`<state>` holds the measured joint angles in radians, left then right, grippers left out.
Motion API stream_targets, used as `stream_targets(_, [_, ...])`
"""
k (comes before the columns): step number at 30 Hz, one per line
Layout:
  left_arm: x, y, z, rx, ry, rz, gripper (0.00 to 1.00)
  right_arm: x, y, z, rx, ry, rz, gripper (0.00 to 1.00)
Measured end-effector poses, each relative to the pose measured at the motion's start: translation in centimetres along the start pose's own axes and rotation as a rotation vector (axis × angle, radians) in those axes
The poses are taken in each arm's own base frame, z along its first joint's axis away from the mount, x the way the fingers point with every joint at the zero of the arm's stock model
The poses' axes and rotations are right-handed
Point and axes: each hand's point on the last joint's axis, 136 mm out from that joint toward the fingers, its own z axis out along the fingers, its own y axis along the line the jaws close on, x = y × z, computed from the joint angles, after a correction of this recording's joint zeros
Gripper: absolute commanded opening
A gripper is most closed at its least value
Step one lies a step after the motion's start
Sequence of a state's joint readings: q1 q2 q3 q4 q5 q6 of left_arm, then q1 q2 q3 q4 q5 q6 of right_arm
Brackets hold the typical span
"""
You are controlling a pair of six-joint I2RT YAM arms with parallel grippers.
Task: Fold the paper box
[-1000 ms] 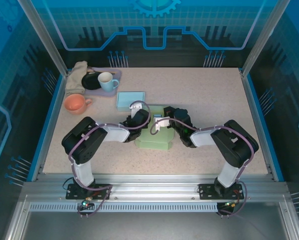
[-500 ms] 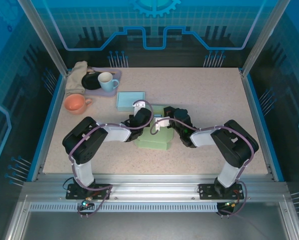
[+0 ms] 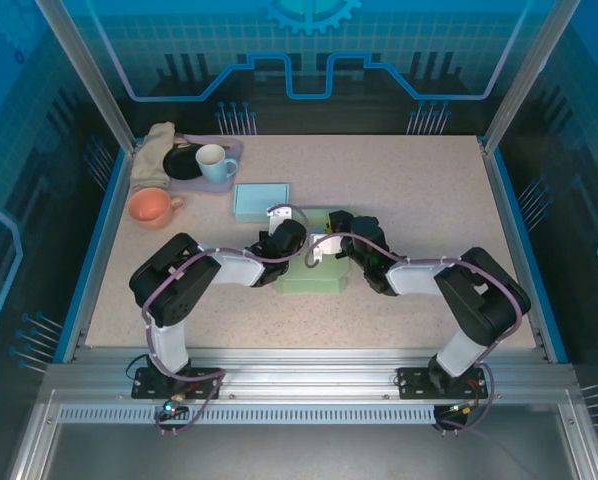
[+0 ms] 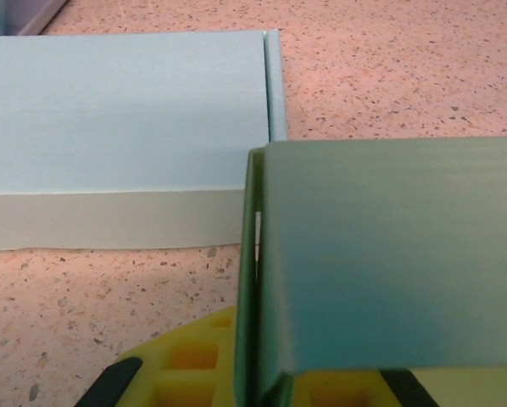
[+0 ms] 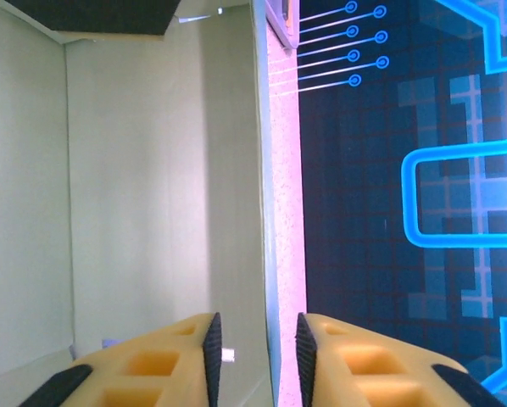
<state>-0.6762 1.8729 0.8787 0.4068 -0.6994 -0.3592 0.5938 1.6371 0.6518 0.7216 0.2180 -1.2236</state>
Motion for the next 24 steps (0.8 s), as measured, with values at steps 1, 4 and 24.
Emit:
stream_targets(1, [0.0,0.1,0.0,-0.004,-0.002,0.0,0.08,0.0,-0.1,-0.2,-0.004,-0.005,0.007,0.34])
stream_targets(4, [-0.1,0.2,0.0,-0.011,-0.007,-0.001,0.08,-0.2,-0.4,-0.8,-0.01,-0.023,0.031,0.35])
stream_targets(24, [-0.3,0.8,0.7,-0.056,-0.072,0.019,0.07,3.5,-11.5,-4.1,0.164,0.164,1.193,0.42])
